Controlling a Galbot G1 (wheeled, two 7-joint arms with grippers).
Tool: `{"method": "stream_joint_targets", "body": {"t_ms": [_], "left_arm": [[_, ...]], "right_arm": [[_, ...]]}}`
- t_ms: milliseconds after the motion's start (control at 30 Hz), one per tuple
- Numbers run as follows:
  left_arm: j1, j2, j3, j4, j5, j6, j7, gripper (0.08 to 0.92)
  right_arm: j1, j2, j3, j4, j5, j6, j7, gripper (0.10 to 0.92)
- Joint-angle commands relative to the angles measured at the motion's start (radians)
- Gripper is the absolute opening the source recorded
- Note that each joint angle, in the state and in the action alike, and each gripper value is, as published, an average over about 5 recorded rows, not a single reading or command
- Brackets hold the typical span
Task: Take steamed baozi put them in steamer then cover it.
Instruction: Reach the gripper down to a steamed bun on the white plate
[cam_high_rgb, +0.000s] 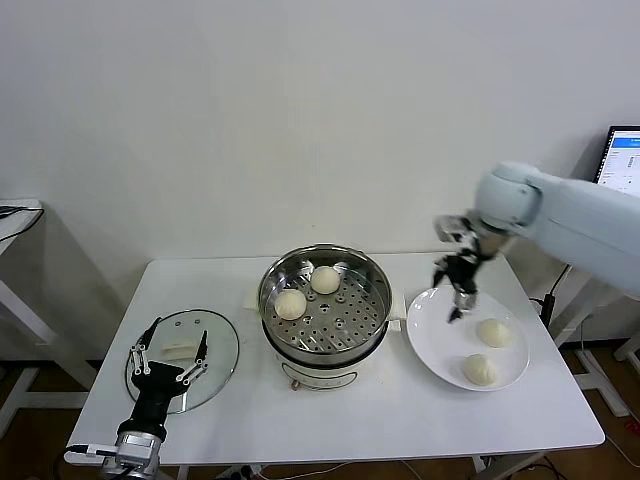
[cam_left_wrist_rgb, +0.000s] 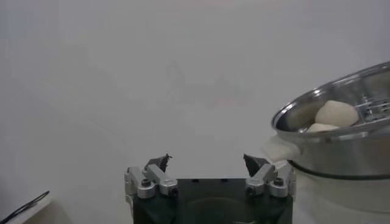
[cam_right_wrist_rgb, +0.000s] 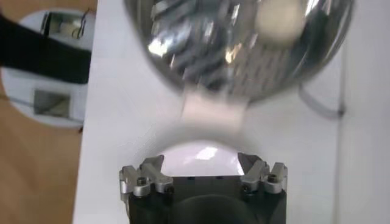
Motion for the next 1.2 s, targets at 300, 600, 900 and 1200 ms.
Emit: {"method": "stream_joint_targets", "body": {"t_ms": [300, 600, 900, 1200], "left_arm": [[0.0, -0.009, 0.004, 0.008, 0.007, 0.0, -0.002, 0.823], [-0.004, -0.012, 0.001, 0.017, 0.009, -0.001, -0.003, 0.823], [-0.008, -0.012, -0.002, 0.024, 0.009, -0.001, -0.003, 0.823], [-0.008, -0.01, -0.005, 0.032, 0.01, -0.004, -0.001, 0.823]], "right_arm": [[-0.45, -0.06, 0.342, -0.101, -0.267, 0.085, 0.001, 0.823], [-0.473, -0.013, 0.357, -0.141, -0.278, 0.086, 0.023, 0.823], [-0.508, 0.018, 0.4, -0.163, -0.296, 0.088, 0.033, 0.823], [-0.522, 0.034, 0.417, -0.177, -0.303, 0.085, 0.033, 0.818]]}}
